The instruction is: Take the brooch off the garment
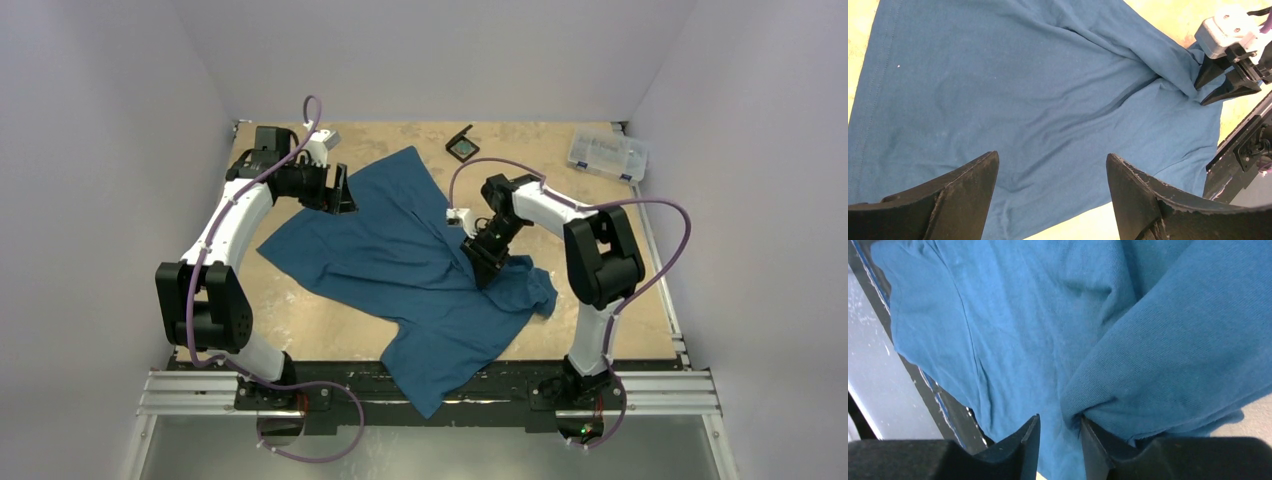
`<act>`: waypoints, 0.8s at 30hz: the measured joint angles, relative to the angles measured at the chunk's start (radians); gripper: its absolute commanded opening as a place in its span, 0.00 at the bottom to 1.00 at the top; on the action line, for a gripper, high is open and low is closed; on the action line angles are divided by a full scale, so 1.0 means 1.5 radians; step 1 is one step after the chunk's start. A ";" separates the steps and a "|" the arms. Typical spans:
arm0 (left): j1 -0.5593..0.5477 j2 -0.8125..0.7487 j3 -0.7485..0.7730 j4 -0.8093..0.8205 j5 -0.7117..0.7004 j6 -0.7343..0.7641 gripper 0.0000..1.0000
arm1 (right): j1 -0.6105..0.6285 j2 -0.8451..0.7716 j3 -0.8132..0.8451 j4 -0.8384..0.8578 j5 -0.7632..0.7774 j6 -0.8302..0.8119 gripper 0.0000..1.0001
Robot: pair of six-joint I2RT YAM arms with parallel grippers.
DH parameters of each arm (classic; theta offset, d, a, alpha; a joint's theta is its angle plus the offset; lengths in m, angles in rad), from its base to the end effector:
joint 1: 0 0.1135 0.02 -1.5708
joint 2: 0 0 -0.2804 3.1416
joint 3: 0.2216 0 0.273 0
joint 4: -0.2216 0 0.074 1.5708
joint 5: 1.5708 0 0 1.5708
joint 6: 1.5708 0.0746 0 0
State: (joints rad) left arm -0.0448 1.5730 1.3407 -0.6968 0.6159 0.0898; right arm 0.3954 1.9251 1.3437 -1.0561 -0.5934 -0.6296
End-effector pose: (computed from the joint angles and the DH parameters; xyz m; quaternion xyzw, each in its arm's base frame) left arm 0.3720 -0.0598 0.2829 0.1562 0.8958 -0.2808 0.3069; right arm 0.3196 0.1786 0.1448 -0.4602 0.8378 0.2939 0.0025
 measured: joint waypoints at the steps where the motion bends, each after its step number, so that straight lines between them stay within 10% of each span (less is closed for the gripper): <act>1: 0.000 0.000 0.000 0.000 0.000 0.000 0.78 | -0.001 0.000 0.000 -0.003 0.002 -0.007 0.41; 16: 0.000 0.002 0.000 0.006 0.005 -0.003 0.77 | -0.210 -0.040 0.154 -0.074 0.033 0.009 0.52; 24: 0.000 0.010 0.000 0.017 0.006 -0.018 0.77 | -0.186 -0.011 0.108 -0.070 0.105 0.032 0.44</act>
State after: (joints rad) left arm -0.0452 1.5879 1.3411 -0.6716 0.6247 0.0628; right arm 0.1158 1.9083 1.5051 -1.1618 -0.4358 -0.5823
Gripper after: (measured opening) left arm 0.770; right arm 0.478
